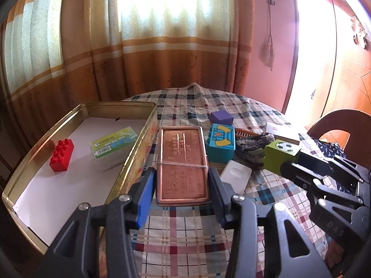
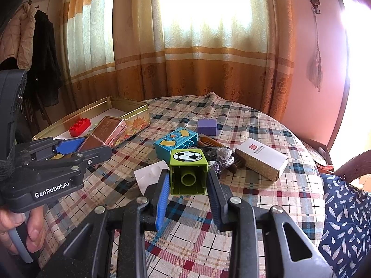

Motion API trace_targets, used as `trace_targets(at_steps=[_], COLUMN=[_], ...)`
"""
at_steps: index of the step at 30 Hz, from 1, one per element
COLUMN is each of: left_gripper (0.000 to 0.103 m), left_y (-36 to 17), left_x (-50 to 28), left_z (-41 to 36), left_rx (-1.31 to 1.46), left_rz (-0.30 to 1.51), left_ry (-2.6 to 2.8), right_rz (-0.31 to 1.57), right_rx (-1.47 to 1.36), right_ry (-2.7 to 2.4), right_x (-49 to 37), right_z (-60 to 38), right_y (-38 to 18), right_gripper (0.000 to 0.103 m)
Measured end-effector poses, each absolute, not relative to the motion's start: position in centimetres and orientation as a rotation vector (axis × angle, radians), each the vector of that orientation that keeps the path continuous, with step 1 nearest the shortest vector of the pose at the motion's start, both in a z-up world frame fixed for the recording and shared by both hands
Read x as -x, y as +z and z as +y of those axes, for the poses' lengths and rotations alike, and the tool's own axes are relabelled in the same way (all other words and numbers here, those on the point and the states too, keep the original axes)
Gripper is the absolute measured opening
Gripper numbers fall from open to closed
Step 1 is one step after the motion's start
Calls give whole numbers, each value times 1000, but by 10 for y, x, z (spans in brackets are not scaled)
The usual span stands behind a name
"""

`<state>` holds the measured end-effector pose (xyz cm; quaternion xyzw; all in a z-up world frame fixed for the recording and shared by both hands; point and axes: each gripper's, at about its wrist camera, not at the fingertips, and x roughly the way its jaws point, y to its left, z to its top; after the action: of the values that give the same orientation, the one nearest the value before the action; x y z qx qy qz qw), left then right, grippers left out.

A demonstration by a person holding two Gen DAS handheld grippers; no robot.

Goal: Organize rigid objects
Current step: 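Lift the copper box with the left gripper while the right gripper lifts the soccer block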

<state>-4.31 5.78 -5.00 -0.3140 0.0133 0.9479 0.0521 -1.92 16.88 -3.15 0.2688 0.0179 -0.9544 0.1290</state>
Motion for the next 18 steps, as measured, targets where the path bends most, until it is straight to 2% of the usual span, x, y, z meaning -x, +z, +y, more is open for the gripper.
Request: trace_targets(at_steps=[18], left_gripper=[44], left_y=[-44], left_x=[35], left_z=[60], left_rx=[877], left_rz=[68], left_ry=[2932], right_rz=[86], right_rx=[-729], right_ry=[-2794], right_x=[14], right_z=[168], right_y=[-28], right_gripper=[34])
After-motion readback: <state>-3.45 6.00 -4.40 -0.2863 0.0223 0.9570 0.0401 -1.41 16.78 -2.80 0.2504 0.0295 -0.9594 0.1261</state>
